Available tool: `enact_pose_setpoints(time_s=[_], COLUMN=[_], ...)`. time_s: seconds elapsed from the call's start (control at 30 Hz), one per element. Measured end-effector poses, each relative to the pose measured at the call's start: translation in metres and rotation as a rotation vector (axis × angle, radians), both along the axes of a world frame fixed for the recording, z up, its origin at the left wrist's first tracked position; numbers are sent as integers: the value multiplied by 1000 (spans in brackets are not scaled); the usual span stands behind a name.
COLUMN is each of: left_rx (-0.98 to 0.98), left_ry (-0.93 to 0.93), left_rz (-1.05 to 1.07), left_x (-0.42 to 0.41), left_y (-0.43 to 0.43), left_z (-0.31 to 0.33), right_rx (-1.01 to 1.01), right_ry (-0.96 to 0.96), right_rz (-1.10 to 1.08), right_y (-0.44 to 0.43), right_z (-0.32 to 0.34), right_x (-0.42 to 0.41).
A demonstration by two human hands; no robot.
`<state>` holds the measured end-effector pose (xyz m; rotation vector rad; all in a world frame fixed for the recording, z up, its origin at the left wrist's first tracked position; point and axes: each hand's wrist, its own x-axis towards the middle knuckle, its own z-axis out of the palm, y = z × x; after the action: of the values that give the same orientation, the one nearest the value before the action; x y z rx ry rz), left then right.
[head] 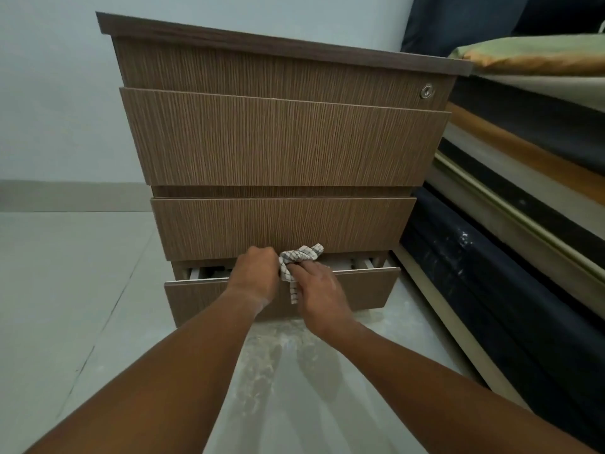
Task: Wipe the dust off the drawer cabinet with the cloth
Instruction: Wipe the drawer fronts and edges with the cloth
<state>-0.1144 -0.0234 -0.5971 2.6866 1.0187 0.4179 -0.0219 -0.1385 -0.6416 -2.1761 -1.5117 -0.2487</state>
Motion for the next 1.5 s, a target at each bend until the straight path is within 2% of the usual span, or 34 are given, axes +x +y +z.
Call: enact_pose_setpoints(time_s=[0.13, 0.23, 0.4, 0.47, 0.6, 0.7, 0.77, 0.83, 0.93, 1.0, 1.13, 1.23, 1.3, 1.37, 1.4, 1.47, 1.5], left_rx=[-63, -41, 165, 231, 244, 240, 218, 202, 220, 215, 185, 179, 176, 172, 170, 175, 177], left_ry=[-6, 9, 188, 209, 162, 114, 83, 60, 61, 41, -15, -37, -29, -36, -40, -39, -38], left_rz=[-13, -35, -199, -206, -155, -120, -99, -95, -120, -130, -127, -126, -125, -116, -108, -97, -93], left_x=[-5, -6, -6, -6, -2, 3, 5, 6, 7, 7, 9, 8, 8, 9, 8, 7, 7], left_y=[3, 0, -17, -23, -24, -24, -24, -24, -23, -24, -22, -21, -21, -22, -23, -24, -24], left_z=[0, 4, 2, 2, 3, 4, 7, 9, 6, 2, 0, -1, -2, -1, 0, -1, -1], right_rx=[55, -3, -7, 6, 148, 457, 611, 669, 576, 506, 711, 703, 652, 466, 439, 590, 660], right_ry=[-26, -68, -92, -90, 211, 448, 522, 554, 488, 439, 484, 435, 618, 937, 1101, 1302, 1344], right_rz=[2, 6, -251, -367, -508, -628, -766, -781, -629, -610, -755, -820, -939, -975, -962, -1011, -1076], right_y=[1, -12, -56, -75, -88, -77, -67, -55, -35, -23, -14, -19, -28, -41, -43, -40, -34], right_z=[-15, -15, -16, -19, -22, -20, -18, -23, -44, -51, -38, -22, -27, -40, -48, -56, -56], right_x=[-3, 10, 59, 84, 108, 87, 66, 45, 18, 9, 35, 69, 96, 111, 114, 104, 97])
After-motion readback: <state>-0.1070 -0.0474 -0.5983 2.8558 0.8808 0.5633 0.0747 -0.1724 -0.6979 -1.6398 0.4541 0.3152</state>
